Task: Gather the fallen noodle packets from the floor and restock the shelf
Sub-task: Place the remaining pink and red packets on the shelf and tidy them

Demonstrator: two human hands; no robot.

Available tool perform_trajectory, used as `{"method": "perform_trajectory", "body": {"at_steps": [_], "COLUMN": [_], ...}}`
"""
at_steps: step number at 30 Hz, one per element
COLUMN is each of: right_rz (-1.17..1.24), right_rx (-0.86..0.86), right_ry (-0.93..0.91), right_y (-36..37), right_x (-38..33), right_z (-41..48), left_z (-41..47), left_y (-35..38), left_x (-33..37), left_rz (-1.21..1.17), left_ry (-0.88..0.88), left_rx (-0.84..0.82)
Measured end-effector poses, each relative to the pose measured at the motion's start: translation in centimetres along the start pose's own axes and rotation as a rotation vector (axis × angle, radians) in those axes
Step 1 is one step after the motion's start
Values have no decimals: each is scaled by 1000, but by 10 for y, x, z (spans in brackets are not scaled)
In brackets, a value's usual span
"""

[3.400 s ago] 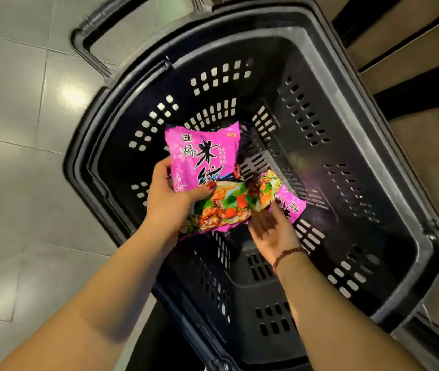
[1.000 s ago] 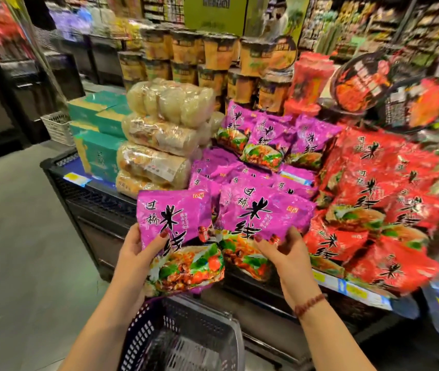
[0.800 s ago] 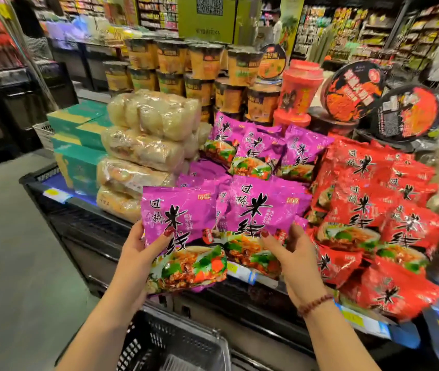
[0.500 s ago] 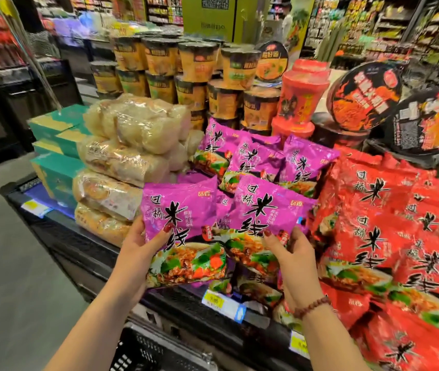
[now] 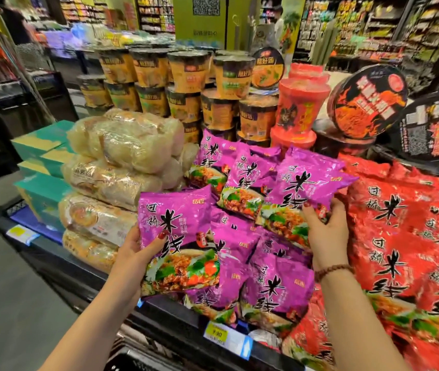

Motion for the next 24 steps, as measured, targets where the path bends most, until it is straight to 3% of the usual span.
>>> {"method": "perform_trajectory", "body": {"at_steps": [4, 10, 14, 17, 24], "right_rz": [-288, -689, -1081, -1211, -1386], "right_rx": [127, 120, 189, 93, -105], "right_ry": [-43, -20, -403, -591, -424], "right_y": [8, 31, 41, 56, 69], "right_x": [-11, -2, 13, 23, 42], "right_z": [29, 42, 37, 33, 56], "left_z": [6, 14, 15, 14, 12], "left_y": [-1, 0, -2, -2, 1], "left_x": [1, 0, -4, -9, -14], "left_rz": [-10, 7, -3, 5, 38], "left_ry": [3, 27, 29, 20, 16], "left_rx": [-22, -31, -37, -17, 36]}}
Point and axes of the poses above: each hand's wrist, its own z-axis towards the middle knuckle, its own y-axis out of the palm, x = y × z, the point moved 3 cm from there along z, towards the middle knuckle, and after that the axes turned 5 degrees about y, right-handed, at the moved point
